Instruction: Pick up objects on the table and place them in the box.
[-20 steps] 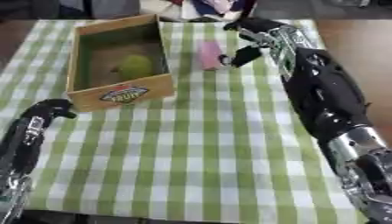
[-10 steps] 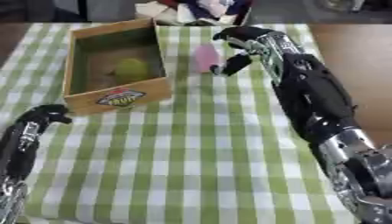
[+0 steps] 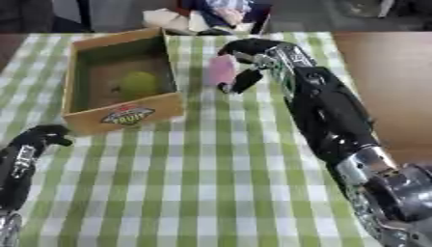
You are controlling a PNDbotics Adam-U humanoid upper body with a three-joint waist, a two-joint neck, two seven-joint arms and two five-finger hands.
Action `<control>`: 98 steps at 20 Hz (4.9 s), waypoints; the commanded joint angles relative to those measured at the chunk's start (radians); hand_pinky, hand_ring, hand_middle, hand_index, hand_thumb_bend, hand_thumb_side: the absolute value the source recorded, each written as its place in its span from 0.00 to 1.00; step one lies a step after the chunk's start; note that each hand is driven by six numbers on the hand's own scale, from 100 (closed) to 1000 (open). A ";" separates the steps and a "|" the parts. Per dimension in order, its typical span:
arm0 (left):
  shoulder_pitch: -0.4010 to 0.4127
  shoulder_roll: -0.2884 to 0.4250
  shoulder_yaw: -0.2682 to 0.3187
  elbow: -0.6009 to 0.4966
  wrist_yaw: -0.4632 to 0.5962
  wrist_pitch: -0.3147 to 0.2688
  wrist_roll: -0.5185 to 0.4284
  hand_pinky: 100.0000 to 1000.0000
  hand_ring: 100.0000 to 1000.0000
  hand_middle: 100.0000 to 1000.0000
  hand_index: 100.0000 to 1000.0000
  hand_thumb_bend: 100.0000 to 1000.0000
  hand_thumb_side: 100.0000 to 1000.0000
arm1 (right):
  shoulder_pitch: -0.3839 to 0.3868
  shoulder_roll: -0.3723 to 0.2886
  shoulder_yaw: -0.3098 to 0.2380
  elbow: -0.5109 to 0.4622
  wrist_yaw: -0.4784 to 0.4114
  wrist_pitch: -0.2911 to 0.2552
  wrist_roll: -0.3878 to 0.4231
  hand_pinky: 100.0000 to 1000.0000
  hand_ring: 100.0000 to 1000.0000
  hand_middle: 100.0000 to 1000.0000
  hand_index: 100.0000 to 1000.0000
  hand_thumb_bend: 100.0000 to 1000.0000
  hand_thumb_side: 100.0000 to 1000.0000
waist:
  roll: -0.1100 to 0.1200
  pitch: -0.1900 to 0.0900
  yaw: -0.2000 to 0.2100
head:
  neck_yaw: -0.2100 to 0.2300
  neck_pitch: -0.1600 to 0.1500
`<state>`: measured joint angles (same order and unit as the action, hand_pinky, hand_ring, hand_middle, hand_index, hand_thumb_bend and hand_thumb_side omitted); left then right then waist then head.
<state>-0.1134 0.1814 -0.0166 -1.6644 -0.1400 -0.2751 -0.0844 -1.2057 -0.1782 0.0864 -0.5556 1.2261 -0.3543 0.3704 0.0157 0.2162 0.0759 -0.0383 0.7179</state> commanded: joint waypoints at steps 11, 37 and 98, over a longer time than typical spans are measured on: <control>-0.010 0.012 -0.004 -0.009 -0.002 -0.001 -0.008 0.85 0.58 0.61 0.72 0.00 0.92 | -0.046 0.033 -0.006 -0.021 0.011 0.009 -0.001 0.80 0.87 0.99 1.00 0.20 0.53 | -0.004 -0.009 0.016 | -0.026 -0.018; -0.011 0.010 -0.009 -0.010 -0.003 -0.005 -0.014 0.85 0.58 0.61 0.72 0.00 0.92 | -0.029 0.008 -0.067 0.029 0.038 0.120 -0.034 0.77 0.81 0.86 0.92 0.14 0.53 | 0.006 0.010 0.046 | -0.063 -0.044; -0.006 0.015 0.005 -0.009 -0.007 -0.002 -0.003 0.85 0.58 0.61 0.72 0.00 0.92 | -0.009 -0.012 -0.034 0.034 0.079 0.069 -0.003 0.64 0.67 0.80 0.90 0.12 0.53 | -0.007 -0.002 0.010 | -0.069 -0.064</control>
<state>-0.1142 0.1829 -0.0163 -1.6593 -0.1490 -0.2749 -0.0892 -1.1952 -0.1842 0.0562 -0.5142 1.2967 -0.2876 0.3737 0.0051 0.2294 0.0842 -0.1040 0.6661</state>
